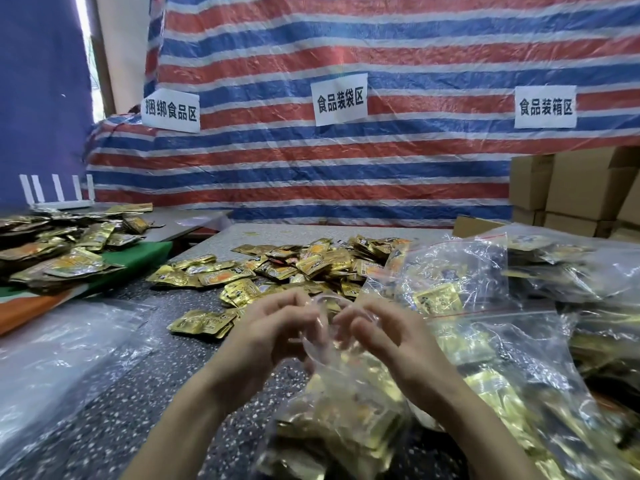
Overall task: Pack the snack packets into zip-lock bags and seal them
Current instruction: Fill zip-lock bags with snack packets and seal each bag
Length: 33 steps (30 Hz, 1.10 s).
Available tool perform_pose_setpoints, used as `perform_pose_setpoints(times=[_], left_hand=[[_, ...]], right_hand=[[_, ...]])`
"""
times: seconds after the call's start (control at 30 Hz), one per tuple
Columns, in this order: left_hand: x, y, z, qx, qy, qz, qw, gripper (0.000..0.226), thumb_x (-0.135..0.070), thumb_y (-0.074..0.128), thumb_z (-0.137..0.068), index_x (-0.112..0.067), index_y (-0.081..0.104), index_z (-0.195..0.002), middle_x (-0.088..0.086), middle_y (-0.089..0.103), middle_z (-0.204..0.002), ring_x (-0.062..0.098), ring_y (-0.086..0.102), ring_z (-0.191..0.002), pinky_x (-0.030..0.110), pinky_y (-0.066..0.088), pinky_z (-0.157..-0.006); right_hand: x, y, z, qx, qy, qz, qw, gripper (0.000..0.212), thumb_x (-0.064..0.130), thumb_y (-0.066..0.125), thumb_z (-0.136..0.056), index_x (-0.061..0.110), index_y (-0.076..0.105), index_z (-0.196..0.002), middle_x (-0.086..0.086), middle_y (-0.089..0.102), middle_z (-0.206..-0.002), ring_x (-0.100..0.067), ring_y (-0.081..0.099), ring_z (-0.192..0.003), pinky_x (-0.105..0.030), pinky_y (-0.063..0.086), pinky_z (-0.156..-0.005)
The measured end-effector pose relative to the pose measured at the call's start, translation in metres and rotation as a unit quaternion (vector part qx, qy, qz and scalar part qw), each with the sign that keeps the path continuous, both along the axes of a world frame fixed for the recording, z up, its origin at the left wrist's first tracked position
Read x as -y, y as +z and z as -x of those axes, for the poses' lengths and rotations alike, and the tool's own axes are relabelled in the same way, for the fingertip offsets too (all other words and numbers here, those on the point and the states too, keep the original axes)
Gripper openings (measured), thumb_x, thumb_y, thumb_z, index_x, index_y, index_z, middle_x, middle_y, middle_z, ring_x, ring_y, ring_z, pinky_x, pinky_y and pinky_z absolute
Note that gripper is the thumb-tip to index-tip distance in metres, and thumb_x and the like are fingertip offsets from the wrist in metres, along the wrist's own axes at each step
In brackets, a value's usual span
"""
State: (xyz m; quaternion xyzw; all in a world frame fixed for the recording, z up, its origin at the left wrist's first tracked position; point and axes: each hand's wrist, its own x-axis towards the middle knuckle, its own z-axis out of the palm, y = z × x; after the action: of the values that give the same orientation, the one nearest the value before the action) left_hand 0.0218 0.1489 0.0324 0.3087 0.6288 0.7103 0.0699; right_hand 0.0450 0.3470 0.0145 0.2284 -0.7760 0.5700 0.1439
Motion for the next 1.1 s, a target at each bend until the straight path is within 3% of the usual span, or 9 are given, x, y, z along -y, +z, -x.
perform_pose_setpoints(times=[0.1,0.17,0.3,0.47,0.53,0.63,0.77,0.9,1.1], left_hand=[[0.0,0.002,0.002,0.063,0.005,-0.097,0.993,0.026,-0.032,0.064,-0.078,-0.006,0.059,-0.078,0.019,0.057,-0.081,0.027,0.05,-0.074,0.035,0.049,-0.068],[0.0,0.001,0.001,0.071,0.001,-0.101,0.992,0.037,-0.043,0.062,-0.084,-0.006,0.062,-0.078,0.019,0.06,-0.081,0.03,0.055,-0.076,0.037,0.053,-0.07],[0.002,-0.005,0.003,0.018,-0.065,-0.137,0.988,0.065,-0.072,0.078,-0.06,-0.014,0.068,-0.089,0.015,0.068,-0.098,0.028,0.064,-0.092,0.039,0.057,-0.084],[-0.001,-0.011,0.001,-0.14,-0.016,-0.035,0.989,0.08,-0.071,0.086,-0.046,-0.027,0.065,-0.109,0.004,0.067,-0.119,0.027,0.062,-0.115,0.042,0.051,-0.099],[-0.005,-0.013,-0.002,-0.159,0.038,-0.006,0.986,0.073,-0.072,0.084,-0.051,-0.028,0.065,-0.106,0.002,0.068,-0.114,0.024,0.066,-0.109,0.04,0.054,-0.094],[-0.01,-0.015,-0.006,-0.214,0.117,-0.002,0.97,0.038,-0.054,0.08,-0.069,-0.027,0.067,-0.091,0.004,0.071,-0.099,0.022,0.069,-0.092,0.034,0.057,-0.083],[-0.01,-0.01,-0.006,-0.218,0.175,-0.1,0.955,0.007,-0.023,0.066,-0.084,-0.019,0.072,-0.083,0.013,0.069,-0.082,0.028,0.066,-0.077,0.037,0.058,-0.074],[0.001,0.0,-0.001,-0.111,0.181,-0.256,0.943,0.029,-0.03,0.056,-0.094,-0.016,0.074,-0.075,0.011,0.065,-0.072,0.023,0.064,-0.065,0.031,0.057,-0.064],[0.006,0.004,0.0,-0.139,0.187,-0.28,0.931,0.031,-0.046,0.069,-0.081,-0.016,0.076,-0.079,0.008,0.068,-0.072,0.021,0.066,-0.066,0.027,0.057,-0.066]], right_hand=[[0.0,0.0,-0.002,0.041,0.091,0.048,0.994,0.032,0.034,0.078,-0.076,0.012,0.072,-0.099,-0.001,0.072,-0.085,-0.014,0.068,-0.08,-0.022,0.053,-0.072],[0.003,0.0,-0.002,0.022,0.078,0.085,0.993,0.019,0.019,0.082,-0.079,0.008,0.072,-0.09,-0.006,0.071,-0.078,-0.017,0.066,-0.071,-0.029,0.056,-0.068],[0.008,-0.003,0.0,-0.058,-0.069,0.181,0.979,0.023,0.025,0.082,-0.072,0.008,0.068,-0.071,-0.005,0.064,-0.058,-0.016,0.058,-0.047,-0.033,0.055,-0.048],[0.013,-0.007,0.001,-0.135,-0.191,0.213,0.949,0.038,0.026,0.077,-0.082,0.009,0.053,-0.058,-0.007,0.05,-0.047,-0.011,0.045,-0.04,-0.022,0.043,-0.043],[0.014,-0.009,0.001,-0.138,-0.211,0.199,0.947,0.043,0.033,0.074,-0.083,0.005,0.05,-0.06,-0.011,0.046,-0.051,-0.013,0.041,-0.045,-0.024,0.039,-0.043],[0.017,-0.012,0.0,-0.146,-0.239,0.168,0.945,0.047,0.041,0.068,-0.086,0.008,0.048,-0.061,-0.01,0.042,-0.053,-0.014,0.036,-0.047,-0.027,0.034,-0.043],[0.016,0.0,-0.006,-0.131,-0.172,0.251,0.944,0.02,0.032,0.059,-0.094,0.02,0.063,-0.078,-0.009,0.057,-0.058,-0.017,0.044,-0.037,-0.024,0.037,-0.035],[0.012,0.012,-0.012,-0.132,-0.125,0.306,0.934,0.022,0.033,0.059,-0.091,0.017,0.068,-0.079,-0.012,0.065,-0.064,-0.021,0.045,-0.034,-0.026,0.04,-0.034],[0.006,0.027,-0.023,-0.152,-0.05,0.299,0.941,0.045,0.058,0.075,-0.077,0.014,0.075,-0.078,-0.01,0.07,-0.077,-0.019,0.06,-0.056,-0.028,0.049,-0.049]])
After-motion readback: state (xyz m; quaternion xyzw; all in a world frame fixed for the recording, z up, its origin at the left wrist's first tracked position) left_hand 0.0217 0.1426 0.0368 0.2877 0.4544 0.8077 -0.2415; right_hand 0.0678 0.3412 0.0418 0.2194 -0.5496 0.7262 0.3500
